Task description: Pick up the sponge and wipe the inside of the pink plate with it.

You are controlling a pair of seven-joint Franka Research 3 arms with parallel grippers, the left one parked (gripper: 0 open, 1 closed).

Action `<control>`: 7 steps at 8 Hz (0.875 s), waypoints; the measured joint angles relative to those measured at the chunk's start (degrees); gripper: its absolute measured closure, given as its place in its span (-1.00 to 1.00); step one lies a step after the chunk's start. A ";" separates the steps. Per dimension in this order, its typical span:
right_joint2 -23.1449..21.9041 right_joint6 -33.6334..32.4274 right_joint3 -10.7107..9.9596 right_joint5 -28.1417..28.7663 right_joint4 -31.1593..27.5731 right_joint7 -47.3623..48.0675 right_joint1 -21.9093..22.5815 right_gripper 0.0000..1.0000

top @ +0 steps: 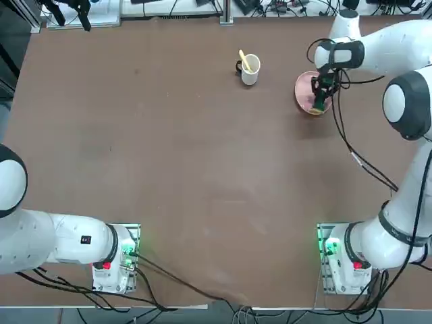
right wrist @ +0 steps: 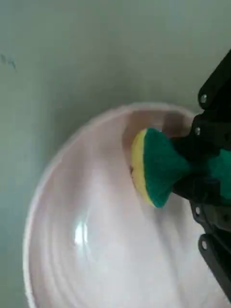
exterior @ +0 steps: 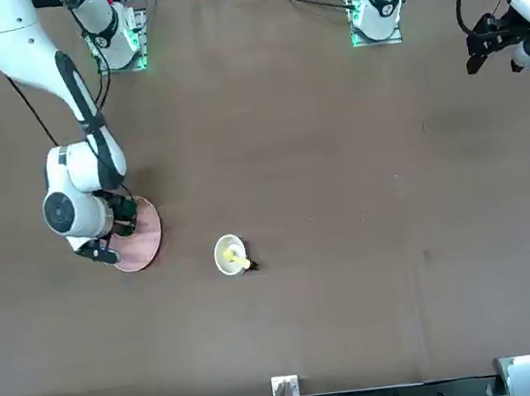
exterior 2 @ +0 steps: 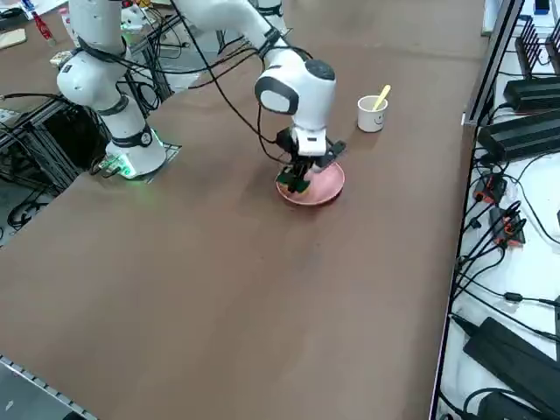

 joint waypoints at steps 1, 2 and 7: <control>0.10 0.35 -0.70 0.54 0.09 -1.87 -0.44 0.58; 0.30 0.57 -0.70 0.78 0.50 -2.35 -0.51 0.59; 2.47 -1.46 -0.81 0.78 7.64 -2.48 -0.41 0.59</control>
